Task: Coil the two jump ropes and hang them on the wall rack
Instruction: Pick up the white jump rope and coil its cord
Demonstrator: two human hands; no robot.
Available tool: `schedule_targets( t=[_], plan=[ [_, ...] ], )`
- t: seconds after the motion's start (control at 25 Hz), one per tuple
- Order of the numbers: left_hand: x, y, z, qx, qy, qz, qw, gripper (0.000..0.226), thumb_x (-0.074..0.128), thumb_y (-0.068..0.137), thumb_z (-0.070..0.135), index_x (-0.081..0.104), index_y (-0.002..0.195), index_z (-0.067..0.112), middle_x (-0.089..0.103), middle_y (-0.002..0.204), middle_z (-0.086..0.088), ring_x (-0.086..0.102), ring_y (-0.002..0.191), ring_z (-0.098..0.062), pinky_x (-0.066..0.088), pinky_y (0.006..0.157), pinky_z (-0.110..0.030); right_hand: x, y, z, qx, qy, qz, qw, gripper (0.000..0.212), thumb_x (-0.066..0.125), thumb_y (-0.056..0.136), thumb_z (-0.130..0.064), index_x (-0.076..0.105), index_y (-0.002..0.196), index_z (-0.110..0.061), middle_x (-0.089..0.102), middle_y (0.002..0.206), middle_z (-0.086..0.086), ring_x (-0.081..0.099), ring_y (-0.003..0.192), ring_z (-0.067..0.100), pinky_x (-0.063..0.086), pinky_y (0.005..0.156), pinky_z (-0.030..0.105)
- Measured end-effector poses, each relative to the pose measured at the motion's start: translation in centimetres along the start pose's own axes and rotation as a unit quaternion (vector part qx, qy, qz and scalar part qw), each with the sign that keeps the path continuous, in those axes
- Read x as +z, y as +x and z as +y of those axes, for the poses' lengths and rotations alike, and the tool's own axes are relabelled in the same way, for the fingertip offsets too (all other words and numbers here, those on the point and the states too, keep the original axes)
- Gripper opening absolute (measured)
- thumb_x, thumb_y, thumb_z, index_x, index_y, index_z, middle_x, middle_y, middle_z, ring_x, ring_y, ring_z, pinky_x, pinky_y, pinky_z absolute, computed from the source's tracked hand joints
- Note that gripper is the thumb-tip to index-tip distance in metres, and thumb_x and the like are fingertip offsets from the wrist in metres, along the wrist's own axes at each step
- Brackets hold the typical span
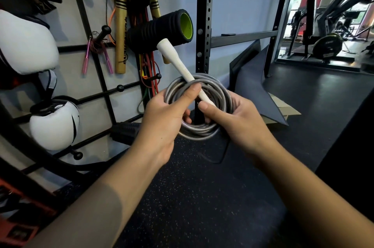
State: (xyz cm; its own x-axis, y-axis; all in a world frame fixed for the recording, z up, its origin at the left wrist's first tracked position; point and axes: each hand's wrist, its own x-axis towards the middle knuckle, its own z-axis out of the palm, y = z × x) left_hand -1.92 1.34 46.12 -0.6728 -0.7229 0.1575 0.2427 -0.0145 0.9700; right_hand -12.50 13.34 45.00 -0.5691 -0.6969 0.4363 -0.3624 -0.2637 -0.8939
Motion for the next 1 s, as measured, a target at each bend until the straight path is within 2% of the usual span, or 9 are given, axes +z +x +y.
schedule_targets(
  t=[0.12,0.2,0.28,0.4,0.52,0.6,0.72,0.88,1.0],
  plan=[
    [-0.4,0.1,0.2,0.074,0.091,0.049,0.992,0.101,0.094,0.067,0.039,0.035,0.149,0.039,0.047,0.151,-0.001,0.05,0.134,-0.019,0.046,0.11,-0.048,-1.7,0.6,-0.6,0.025,-0.071,-0.028,0.997,0.009,0.075,0.093,-0.017,0.071,0.096,-0.01,0.067,0.072,0.004,0.062,0.062,0.009,0.052,0.061,0.019],
    [-1.0,-0.3,1.4,0.258,0.179,0.087,0.946,0.123,0.093,0.07,0.03,0.01,0.159,0.037,0.02,0.167,-0.002,0.026,0.153,-0.018,0.03,0.124,-0.043,-3.0,0.7,-1.2,0.048,-0.15,-0.057,0.986,0.016,0.078,0.091,-0.021,0.073,0.104,-0.014,0.076,0.081,0.004,0.069,0.067,0.011,0.054,0.064,0.022],
    [-1.6,-0.5,3.3,0.356,0.304,-0.016,0.883,0.124,0.091,0.073,0.029,0.005,0.162,0.035,0.019,0.169,0.002,0.018,0.156,-0.011,0.027,0.126,-0.037,-3.7,0.6,-1.6,0.061,-0.228,-0.104,0.966,0.023,0.08,0.089,-0.024,0.073,0.11,-0.02,0.08,0.091,0.004,0.075,0.076,0.016,0.059,0.069,0.026],
    [-2.2,-0.1,4.3,0.191,0.513,-0.223,0.806,0.124,0.089,0.067,0.051,0.004,0.157,0.05,0.031,0.165,0.018,0.029,0.149,-0.004,0.028,0.118,-0.032,-3.1,0.2,-2.3,0.049,-0.318,-0.191,0.927,0.027,0.083,0.086,-0.03,0.071,0.11,-0.026,0.079,0.092,-0.004,0.075,0.08,0.008,0.059,0.072,0.026],
    [-2.5,0.7,2.4,0.075,0.552,-0.332,0.761,0.099,0.092,0.063,0.056,0.039,0.145,0.043,0.062,0.139,0.019,0.059,0.124,-0.002,0.044,0.108,-0.028,-1.9,-0.1,-2.3,0.036,-0.37,-0.239,0.897,0.042,0.085,0.082,-0.037,0.061,0.116,-0.031,0.076,0.1,-0.008,0.073,0.087,0.005,0.06,0.079,0.029],
    [-2.7,1.3,1.5,0.035,0.508,-0.37,0.777,0.066,0.092,0.062,0.054,0.063,0.118,0.035,0.078,0.109,0.011,0.074,0.099,-0.007,0.055,0.098,-0.035,-1.6,-0.2,-2.1,0.053,-0.335,-0.26,0.904,0.05,0.086,0.083,-0.032,0.053,0.12,-0.032,0.077,0.103,-0.004,0.075,0.091,0.012,0.062,0.086,0.038],
    [-3.4,1.7,1.5,-0.023,0.414,-0.387,0.824,0.036,0.089,0.066,0.046,0.074,0.088,0.023,0.081,0.081,-0.005,0.078,0.075,-0.018,0.063,0.083,-0.038,-2.1,0.0,-1.9,0.052,-0.229,-0.263,0.936,0.045,0.081,0.088,-0.023,0.052,0.122,-0.029,0.075,0.102,0.005,0.075,0.091,0.031,0.062,0.086,0.048],
    [-4.4,1.8,1.7,-0.032,0.309,-0.367,0.877,0.034,0.081,0.072,0.04,0.067,0.084,0.012,0.065,0.061,-0.003,0.071,0.062,-0.02,0.063,0.079,-0.039,-3.9,0.3,-2.2,0.05,-0.074,-0.184,0.979,0.021,0.068,0.096,-0.032,0.071,0.112,-0.02,0.071,0.098,0.013,0.068,0.088,0.023,0.055,0.083,0.038],
    [-4.4,1.9,1.7,-0.021,0.145,-0.324,0.934,0.042,0.075,0.075,0.037,0.065,0.097,0.003,0.053,0.052,0.005,0.066,0.056,-0.017,0.064,0.083,-0.043,-5.1,0.7,-1.6,0.018,-0.117,-0.079,0.99,0.02,0.063,0.098,-0.031,0.077,0.101,-0.017,0.069,0.083,0.016,0.059,0.074,0.025,0.048,0.071,0.039]
  ],
)
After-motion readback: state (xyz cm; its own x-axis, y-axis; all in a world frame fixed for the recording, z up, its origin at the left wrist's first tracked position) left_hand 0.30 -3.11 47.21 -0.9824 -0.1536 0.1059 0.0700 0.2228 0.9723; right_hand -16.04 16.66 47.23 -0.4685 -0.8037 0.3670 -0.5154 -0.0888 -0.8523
